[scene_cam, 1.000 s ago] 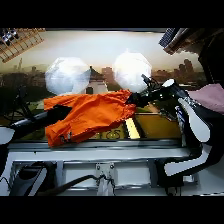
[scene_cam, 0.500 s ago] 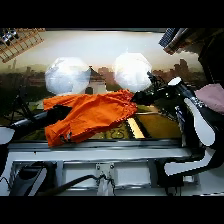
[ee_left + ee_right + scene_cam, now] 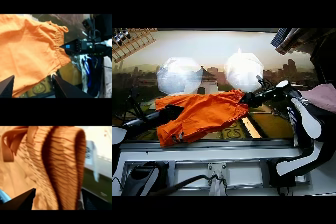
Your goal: Fold the clothes and pants, and hang the long-sleeved shirts on hangers.
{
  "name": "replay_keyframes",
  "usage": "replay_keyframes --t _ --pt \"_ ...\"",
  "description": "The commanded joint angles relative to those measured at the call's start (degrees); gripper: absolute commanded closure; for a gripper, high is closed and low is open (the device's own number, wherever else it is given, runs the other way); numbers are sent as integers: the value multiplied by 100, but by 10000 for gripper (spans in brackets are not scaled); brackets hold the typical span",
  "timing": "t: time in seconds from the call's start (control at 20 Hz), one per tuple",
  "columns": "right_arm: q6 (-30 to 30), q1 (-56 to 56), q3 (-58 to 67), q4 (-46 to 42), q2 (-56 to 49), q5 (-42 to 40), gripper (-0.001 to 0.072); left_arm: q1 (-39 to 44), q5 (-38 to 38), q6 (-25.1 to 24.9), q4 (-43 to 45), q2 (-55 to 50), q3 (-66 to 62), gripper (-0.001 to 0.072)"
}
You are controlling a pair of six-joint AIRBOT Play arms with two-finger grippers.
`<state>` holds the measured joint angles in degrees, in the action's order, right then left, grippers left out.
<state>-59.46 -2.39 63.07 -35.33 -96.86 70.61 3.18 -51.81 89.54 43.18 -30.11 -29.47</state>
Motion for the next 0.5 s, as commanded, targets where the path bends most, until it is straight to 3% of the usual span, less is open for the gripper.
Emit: replay_keyframes --t 0.0,0.45 --pt "-59 219 -4 188 -146 -138 57 -4 2 -2 2 2 -7 205" --pt "-146 1113 -2 208 -247 -474 92 0 -2 -4 -85 4 -7 205"
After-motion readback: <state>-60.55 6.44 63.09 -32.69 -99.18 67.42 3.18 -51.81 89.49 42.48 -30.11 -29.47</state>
